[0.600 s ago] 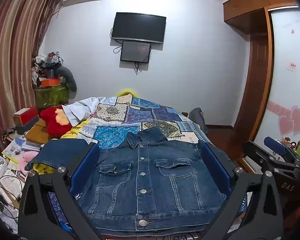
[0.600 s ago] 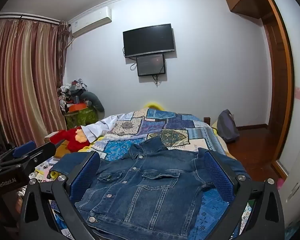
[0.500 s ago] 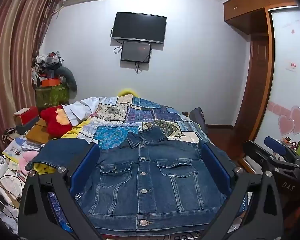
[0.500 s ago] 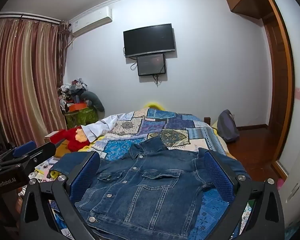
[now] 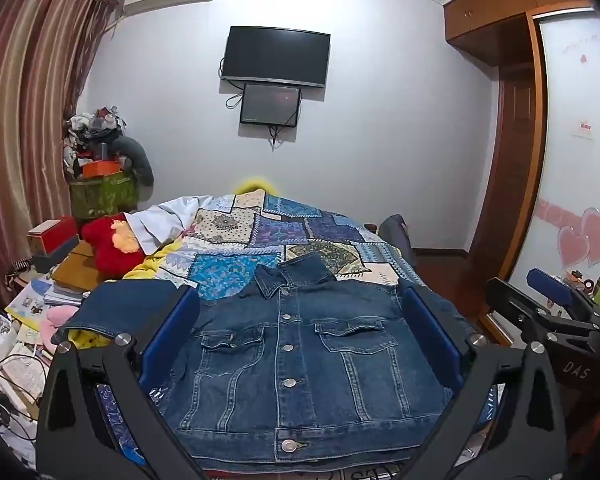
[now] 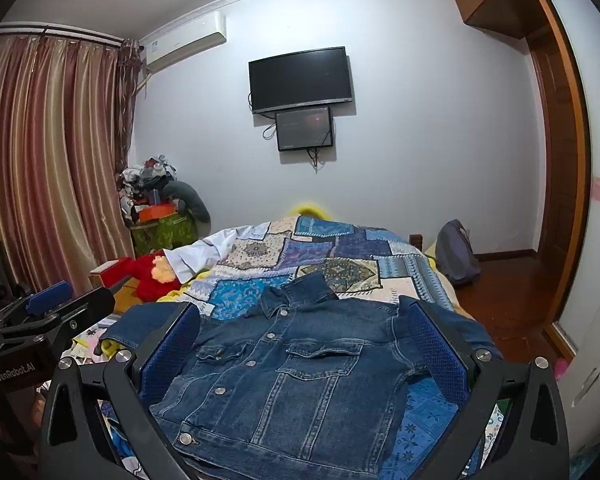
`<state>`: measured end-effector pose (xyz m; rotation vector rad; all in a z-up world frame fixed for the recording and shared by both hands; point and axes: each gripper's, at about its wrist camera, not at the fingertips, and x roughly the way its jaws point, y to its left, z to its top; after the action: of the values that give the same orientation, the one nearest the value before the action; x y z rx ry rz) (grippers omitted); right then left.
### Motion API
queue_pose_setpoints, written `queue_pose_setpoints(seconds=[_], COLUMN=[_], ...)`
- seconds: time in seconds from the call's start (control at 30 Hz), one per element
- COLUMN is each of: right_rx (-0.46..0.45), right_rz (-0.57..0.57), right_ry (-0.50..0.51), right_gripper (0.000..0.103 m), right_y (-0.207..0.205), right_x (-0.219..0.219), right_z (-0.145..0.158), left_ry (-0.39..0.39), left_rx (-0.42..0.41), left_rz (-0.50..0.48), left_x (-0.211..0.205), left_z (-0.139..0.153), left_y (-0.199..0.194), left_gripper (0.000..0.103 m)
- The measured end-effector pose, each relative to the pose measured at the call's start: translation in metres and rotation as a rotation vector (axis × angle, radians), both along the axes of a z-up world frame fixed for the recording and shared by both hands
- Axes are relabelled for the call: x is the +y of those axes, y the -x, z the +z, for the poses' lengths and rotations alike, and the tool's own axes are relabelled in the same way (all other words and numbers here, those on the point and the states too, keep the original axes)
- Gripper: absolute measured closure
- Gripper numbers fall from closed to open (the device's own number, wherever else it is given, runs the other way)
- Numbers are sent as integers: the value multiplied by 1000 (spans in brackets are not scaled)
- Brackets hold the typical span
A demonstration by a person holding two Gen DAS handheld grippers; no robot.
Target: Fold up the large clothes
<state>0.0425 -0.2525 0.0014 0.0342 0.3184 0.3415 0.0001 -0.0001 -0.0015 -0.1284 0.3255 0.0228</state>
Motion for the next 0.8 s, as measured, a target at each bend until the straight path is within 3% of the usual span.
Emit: queue_pose_setpoints(seconds=[0.8], right_rx=[0], right_rz=[1], right_ry=[3], right_gripper=[0], right_y=[-1], right_x=[1], right_z=[-1], left_ry=[3], left_rx=[-2], left_rz=[-3], left_x=[0], left_z=[4], left_y=[0], left_gripper=[1])
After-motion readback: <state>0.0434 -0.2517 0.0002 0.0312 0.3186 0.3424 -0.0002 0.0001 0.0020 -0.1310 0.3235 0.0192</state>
